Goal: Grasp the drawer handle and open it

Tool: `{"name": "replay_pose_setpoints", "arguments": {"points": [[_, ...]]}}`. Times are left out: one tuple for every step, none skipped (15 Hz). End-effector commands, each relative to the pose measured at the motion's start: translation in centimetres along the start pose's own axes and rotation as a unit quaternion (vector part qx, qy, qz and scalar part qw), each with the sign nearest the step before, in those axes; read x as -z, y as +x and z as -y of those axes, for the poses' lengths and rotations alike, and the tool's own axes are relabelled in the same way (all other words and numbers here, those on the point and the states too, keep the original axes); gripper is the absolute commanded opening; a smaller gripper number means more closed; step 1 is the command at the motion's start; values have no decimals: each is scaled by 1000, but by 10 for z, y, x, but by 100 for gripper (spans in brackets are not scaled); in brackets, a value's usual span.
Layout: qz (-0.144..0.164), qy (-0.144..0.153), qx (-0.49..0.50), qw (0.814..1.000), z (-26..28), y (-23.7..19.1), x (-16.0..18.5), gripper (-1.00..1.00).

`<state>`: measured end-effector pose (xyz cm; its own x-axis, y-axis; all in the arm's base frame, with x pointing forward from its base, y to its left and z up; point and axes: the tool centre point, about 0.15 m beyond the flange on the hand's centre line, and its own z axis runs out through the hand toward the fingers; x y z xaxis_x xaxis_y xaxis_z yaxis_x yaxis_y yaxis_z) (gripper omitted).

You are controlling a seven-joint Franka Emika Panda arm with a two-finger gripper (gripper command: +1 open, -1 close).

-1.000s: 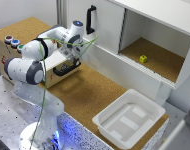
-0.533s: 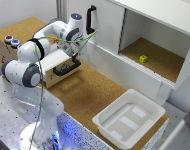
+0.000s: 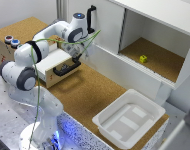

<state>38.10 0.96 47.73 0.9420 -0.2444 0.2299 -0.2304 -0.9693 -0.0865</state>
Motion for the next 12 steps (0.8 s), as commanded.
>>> {"name": "replay_pose_setpoints", "arguments": {"points": [[-4,-10,-55,998,-32,41,4,100],[-7,-25,-72,997,-38,47,0,100],[-7,-35,-77,996,-43,51,-3,100],[-5,-41,-84,996,-49,55,-5,100],[-2,-49,-92,995,-55,61,-7,100],[-3,-53,-92,994,-59,67,-9,100],[-5,-54,-90,994,-63,74,-12,100],[0,-50,-84,995,-67,83,-16,100],[-1,-49,-76,996,-70,91,-19,100],[-3,-50,-67,996,-75,103,-23,100],[-7,-45,-61,997,-82,116,-24,100],[-12,-32,-51,998,-92,131,-24,100]]}}
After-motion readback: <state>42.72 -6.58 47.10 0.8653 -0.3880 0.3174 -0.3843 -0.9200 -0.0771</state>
